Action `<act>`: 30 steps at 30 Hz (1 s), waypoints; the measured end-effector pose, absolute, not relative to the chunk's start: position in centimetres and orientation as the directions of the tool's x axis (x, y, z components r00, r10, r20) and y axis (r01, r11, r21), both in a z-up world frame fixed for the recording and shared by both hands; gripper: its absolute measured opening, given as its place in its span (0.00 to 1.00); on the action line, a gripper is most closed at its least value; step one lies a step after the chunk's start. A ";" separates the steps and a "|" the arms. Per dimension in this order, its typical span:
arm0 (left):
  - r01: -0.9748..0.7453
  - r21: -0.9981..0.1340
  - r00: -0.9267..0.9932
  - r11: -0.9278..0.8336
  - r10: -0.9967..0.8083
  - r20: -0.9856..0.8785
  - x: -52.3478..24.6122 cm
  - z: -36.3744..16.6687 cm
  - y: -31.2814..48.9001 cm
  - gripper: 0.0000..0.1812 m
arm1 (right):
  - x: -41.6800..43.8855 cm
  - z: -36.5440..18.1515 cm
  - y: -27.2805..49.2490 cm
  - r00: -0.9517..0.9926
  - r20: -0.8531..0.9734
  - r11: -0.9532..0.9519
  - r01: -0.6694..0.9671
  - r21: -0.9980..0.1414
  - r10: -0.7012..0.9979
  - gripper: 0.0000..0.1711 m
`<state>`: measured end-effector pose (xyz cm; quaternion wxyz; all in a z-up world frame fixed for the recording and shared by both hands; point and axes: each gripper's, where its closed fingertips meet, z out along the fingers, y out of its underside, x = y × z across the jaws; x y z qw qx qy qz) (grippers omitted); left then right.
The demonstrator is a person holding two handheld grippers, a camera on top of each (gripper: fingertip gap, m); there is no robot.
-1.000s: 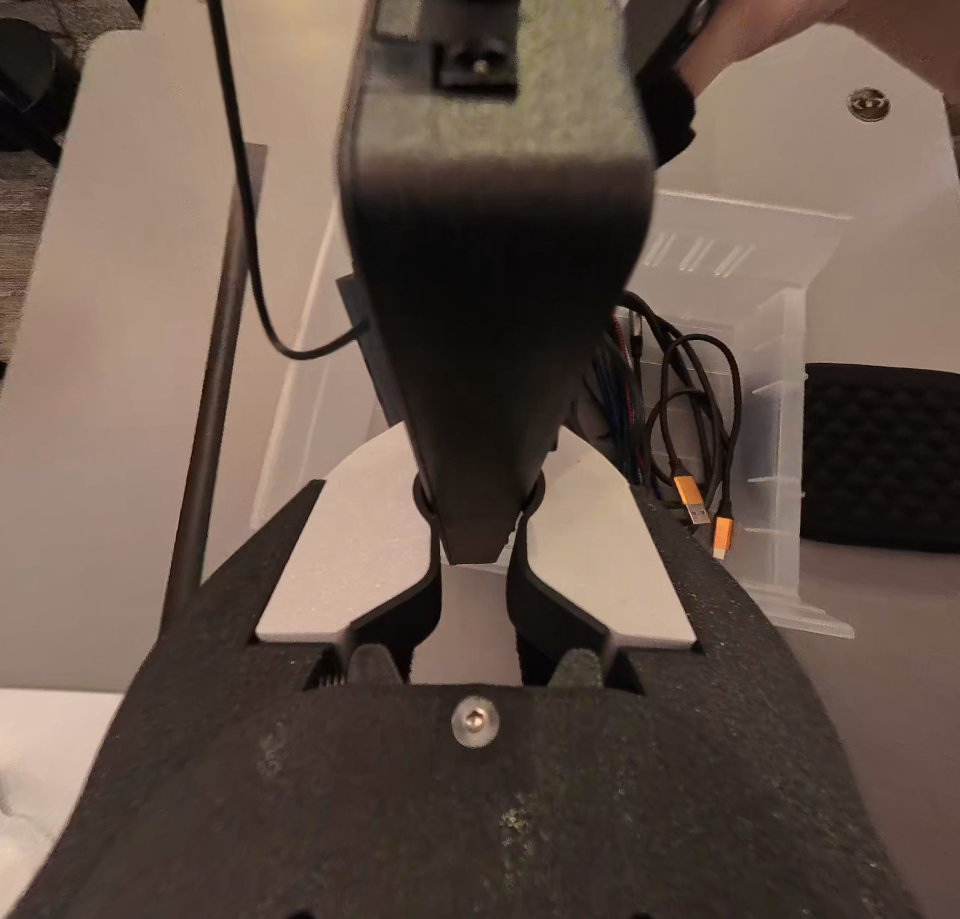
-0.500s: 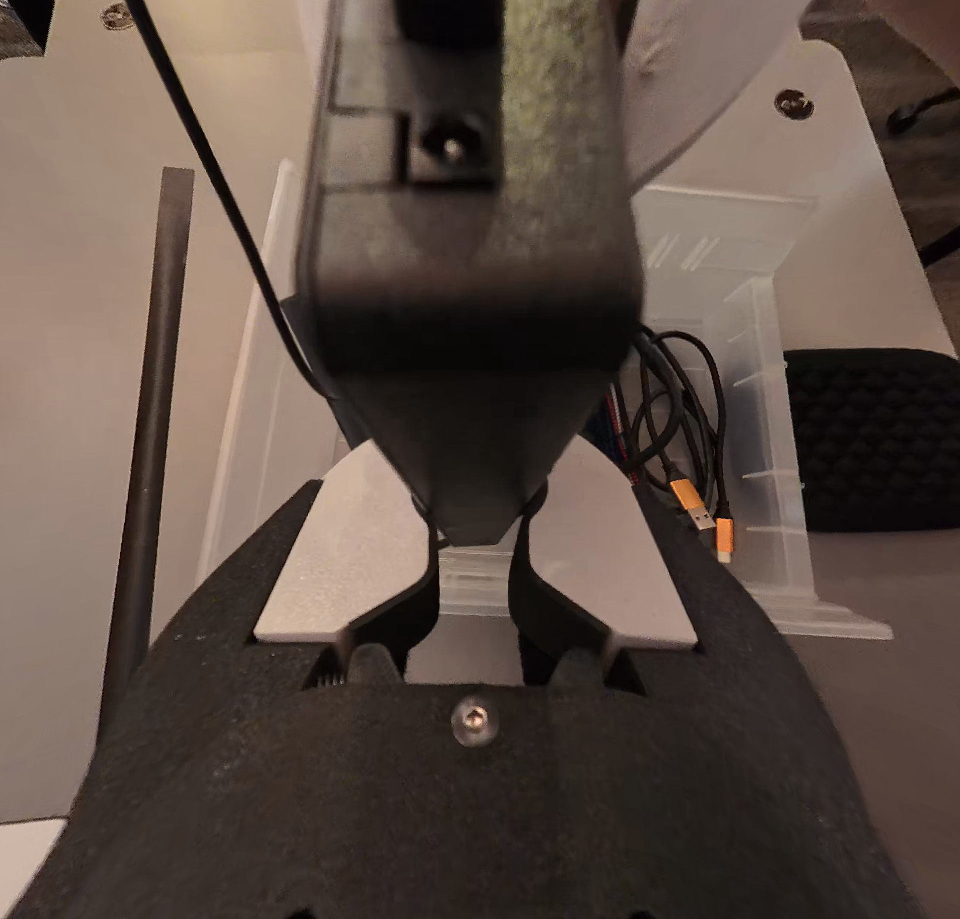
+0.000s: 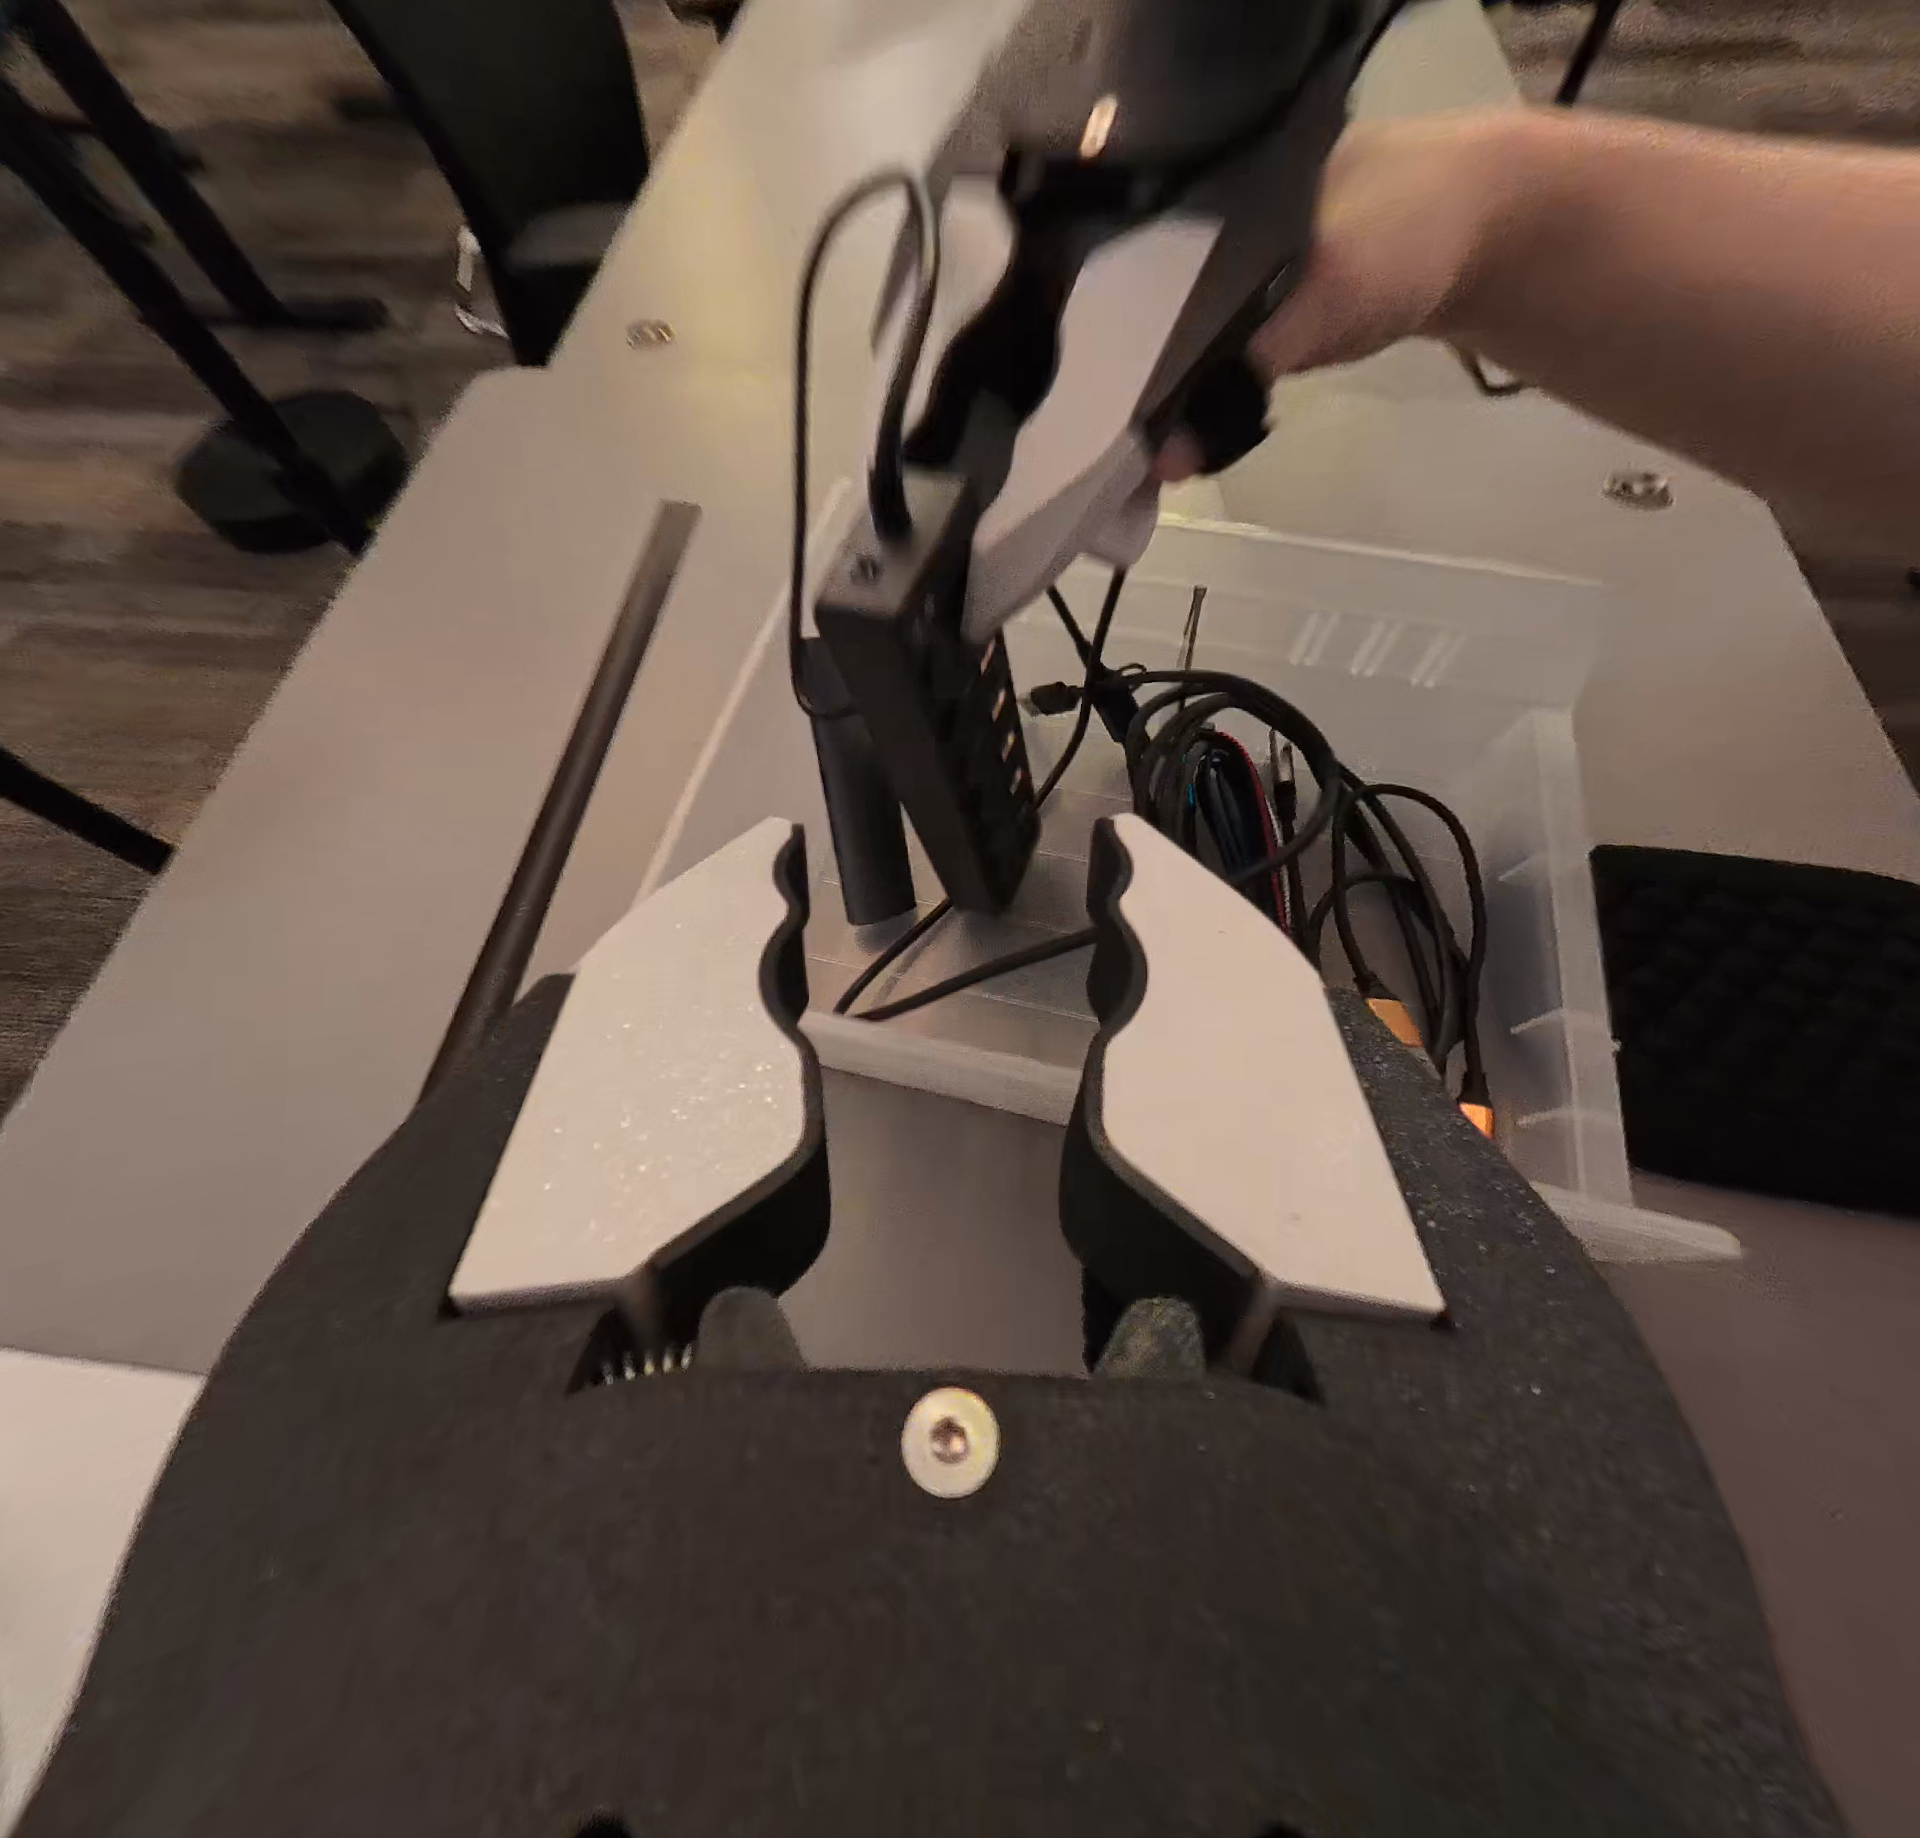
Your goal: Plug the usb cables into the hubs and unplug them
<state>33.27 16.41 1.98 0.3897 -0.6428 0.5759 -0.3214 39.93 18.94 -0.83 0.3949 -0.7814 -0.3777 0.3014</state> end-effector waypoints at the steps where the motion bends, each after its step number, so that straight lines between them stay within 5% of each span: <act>1: -0.473 -0.881 0.143 -0.022 -0.988 -0.052 32.1 2.8 16.0 0.27 | 39.5 -1.0 18.8 0.506 -0.247 -0.436 0.299 -0.849 0.827 0.18; 4: -0.469 -0.883 0.151 0.027 -0.982 -0.111 28.9 4.1 13.9 0.26 | 38.4 -1.8 18.6 0.450 -0.312 -0.471 0.299 -0.830 0.837 0.18; 10: -0.385 -0.922 0.184 0.048 -0.974 -0.128 24.0 6.0 9.3 0.27 | 36.8 -1.3 21.1 0.497 -0.102 -0.360 0.456 -0.814 0.861 0.21; 16: -0.376 -0.926 0.224 0.043 -0.965 -0.136 19.2 6.7 6.1 0.28 | 38.6 1.1 21.5 0.492 0.089 -0.348 0.722 -0.598 0.866 0.22; 22: -0.396 -0.918 0.299 0.007 -0.944 -0.136 13.6 6.9 4.2 0.28 | 42.1 2.7 17.0 0.506 -0.005 -0.472 0.800 -0.372 0.862 0.22; 30: -0.277 -0.958 0.503 -0.081 -0.861 -0.073 3.3 12.5 3.6 0.25 | 41.2 6.7 12.2 0.603 0.046 -0.426 0.613 -0.666 0.796 0.22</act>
